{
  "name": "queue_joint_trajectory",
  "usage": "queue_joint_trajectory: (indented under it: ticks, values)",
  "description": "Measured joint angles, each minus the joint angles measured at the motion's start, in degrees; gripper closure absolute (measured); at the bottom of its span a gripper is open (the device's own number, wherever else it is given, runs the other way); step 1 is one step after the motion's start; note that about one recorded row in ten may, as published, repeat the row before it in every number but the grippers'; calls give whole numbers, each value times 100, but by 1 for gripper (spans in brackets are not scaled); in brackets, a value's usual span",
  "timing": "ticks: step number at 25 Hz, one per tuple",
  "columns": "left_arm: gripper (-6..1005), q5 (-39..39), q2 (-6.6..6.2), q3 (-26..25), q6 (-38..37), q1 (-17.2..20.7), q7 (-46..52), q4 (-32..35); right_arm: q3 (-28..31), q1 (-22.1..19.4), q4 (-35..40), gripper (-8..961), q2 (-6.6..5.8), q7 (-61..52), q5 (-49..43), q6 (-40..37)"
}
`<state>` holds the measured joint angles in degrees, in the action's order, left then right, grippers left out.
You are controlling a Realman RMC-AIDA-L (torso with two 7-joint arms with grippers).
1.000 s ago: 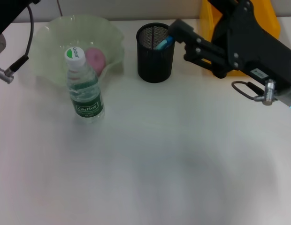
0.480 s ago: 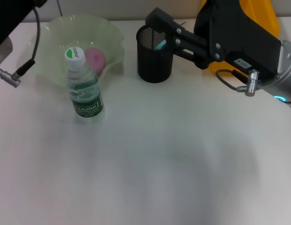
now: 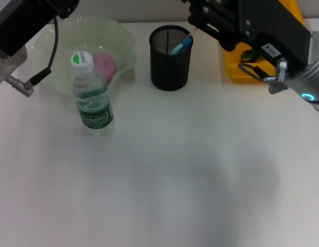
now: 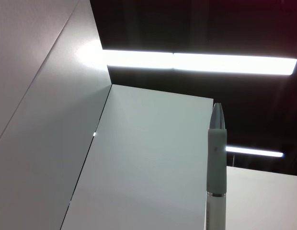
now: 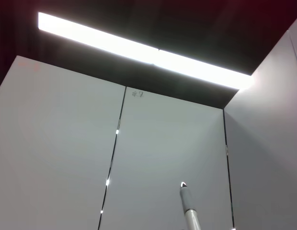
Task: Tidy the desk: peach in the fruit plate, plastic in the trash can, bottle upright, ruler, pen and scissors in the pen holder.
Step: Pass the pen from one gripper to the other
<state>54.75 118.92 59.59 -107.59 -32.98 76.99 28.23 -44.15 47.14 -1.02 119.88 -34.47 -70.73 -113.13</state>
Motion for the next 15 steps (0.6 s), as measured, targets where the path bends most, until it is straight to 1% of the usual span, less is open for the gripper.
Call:
queue_joint_trajectory:
  ticks: [8,12,15]
  values:
    - [768,-44,13,-4,-12,-31,-20,-2,-56,51,-14,166,0,-1,-50,129]
    - [766,-62,17,21,-21,-47,-23,-2,-33,73,-127,167,0,7,-56,130]
    - [765,-66,17,69,-28,-63,-24,-2,-59,165,-246,169,-1,9,-59,158]
